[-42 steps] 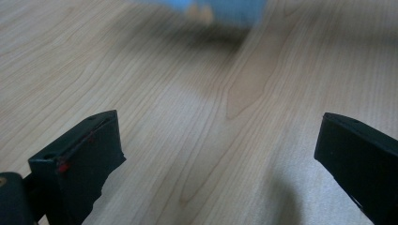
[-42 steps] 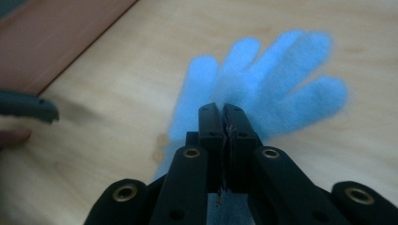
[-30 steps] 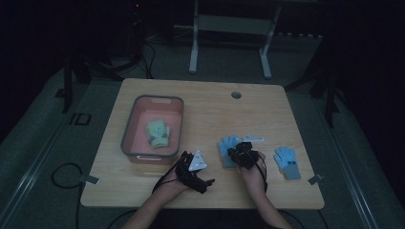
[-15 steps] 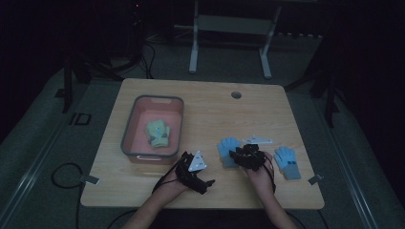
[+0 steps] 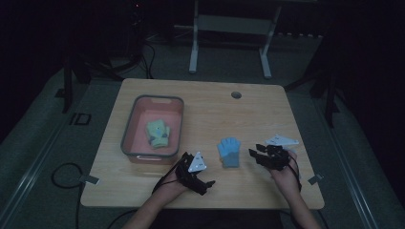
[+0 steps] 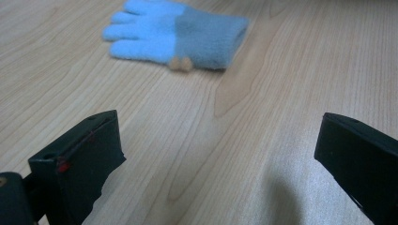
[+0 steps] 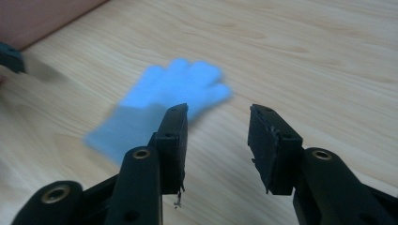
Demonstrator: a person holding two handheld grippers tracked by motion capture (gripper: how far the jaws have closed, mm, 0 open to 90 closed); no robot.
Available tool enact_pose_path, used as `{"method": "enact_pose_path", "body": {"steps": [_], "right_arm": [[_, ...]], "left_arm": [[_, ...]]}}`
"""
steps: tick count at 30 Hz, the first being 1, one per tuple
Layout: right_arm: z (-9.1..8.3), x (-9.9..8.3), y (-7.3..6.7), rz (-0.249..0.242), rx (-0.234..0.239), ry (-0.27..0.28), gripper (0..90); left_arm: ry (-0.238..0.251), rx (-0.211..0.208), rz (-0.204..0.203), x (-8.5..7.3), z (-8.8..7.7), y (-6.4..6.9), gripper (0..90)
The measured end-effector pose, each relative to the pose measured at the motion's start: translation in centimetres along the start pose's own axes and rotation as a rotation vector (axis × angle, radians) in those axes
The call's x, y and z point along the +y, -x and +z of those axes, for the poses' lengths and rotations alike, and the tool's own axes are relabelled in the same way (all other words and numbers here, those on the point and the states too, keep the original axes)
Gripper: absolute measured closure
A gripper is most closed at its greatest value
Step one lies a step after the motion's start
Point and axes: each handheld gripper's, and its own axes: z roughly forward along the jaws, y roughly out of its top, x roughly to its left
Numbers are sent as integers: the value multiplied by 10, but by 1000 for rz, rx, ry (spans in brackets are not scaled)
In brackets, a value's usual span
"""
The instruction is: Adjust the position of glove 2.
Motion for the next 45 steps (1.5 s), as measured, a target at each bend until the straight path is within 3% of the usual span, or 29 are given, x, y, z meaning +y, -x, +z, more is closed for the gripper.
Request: {"method": "enact_pose_path", "body": {"steps": [11,15,20,27,30,34,37,45], "right_arm": [[-37,-15,54,15,-70,-3,586],[-45,-29,75,41,-115,-66,612],[-47,-52,93,88,-117,-123,611],[-36,-71,99,98,-91,-172,608],[-36,-73,99,94,-93,-167,633],[-34,-70,96,104,-112,-185,806],[-33,-67,93,130,-131,-195,844],[-42,-35,71,153,-150,-104,854]], "left_arm": [[-3,-2,3,1,0,0,11],[-5,2,0,0,0,0,12],[-12,7,2,1,1,1,12],[-9,8,-2,1,1,1,12],[-8,9,0,1,1,1,12],[-6,9,4,1,1,1,12],[-5,7,2,1,1,1,12],[-4,4,-2,1,1,2,12]]}}
